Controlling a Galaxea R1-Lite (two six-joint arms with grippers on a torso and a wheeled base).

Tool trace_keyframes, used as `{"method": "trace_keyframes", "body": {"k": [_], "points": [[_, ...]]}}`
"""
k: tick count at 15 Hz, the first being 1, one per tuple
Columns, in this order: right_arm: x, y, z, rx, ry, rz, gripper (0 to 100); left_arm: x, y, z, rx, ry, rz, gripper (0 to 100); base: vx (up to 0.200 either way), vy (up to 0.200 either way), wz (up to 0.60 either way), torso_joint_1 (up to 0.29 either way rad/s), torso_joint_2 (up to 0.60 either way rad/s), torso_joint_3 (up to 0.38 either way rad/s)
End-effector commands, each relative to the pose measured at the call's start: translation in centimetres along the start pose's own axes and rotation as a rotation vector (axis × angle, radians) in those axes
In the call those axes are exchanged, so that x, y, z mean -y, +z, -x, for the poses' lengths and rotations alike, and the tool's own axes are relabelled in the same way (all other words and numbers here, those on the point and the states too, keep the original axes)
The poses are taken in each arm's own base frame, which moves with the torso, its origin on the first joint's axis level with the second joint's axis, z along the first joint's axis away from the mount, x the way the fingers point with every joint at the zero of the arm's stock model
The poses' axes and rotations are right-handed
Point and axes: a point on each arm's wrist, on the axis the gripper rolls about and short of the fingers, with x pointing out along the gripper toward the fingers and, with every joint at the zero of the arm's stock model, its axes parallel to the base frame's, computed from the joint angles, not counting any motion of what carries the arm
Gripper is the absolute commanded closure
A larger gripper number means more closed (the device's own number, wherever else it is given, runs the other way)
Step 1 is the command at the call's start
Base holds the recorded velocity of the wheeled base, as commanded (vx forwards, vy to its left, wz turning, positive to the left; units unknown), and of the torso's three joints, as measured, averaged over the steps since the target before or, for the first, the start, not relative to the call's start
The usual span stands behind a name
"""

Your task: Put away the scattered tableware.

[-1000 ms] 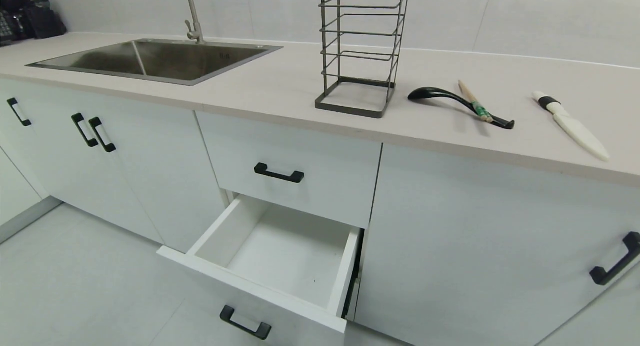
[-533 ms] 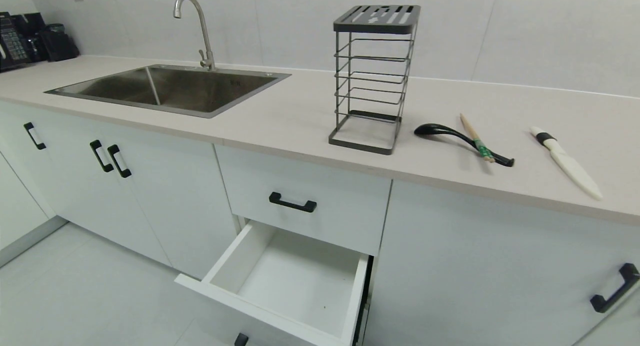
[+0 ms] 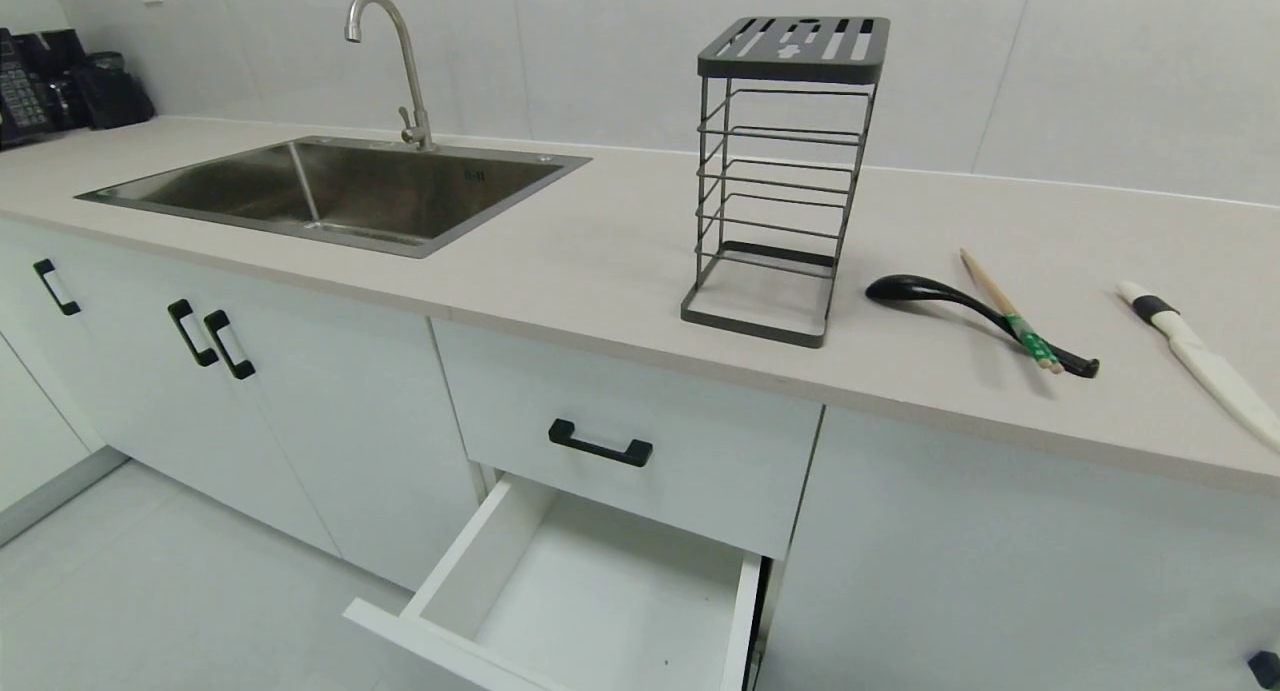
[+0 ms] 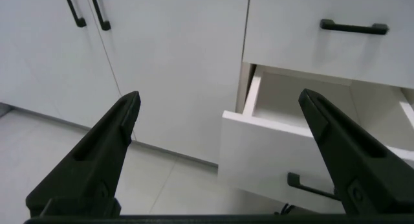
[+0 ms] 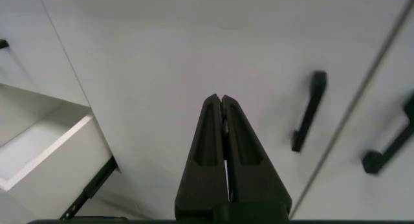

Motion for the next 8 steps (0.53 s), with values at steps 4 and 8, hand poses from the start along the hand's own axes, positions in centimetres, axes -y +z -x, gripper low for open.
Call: {"method": "trace_keyframes", "body": {"k": [4,8], "points": [[0.00,0.03,0.00,0.001,0.000,0.000,100,0.00,0.01,-0.01,-0.001,0.003,-0.001,0,0.000,0.000,0.00,0.000,0.00,0.000],[0.00,-0.03,-0.02,-0.002,0.000,0.000,100,0.00,0.01,-0.01,-0.001,0.000,-0.001,0,0.000,-0.050,0.00,0.001,0.00,-0.002]]}}
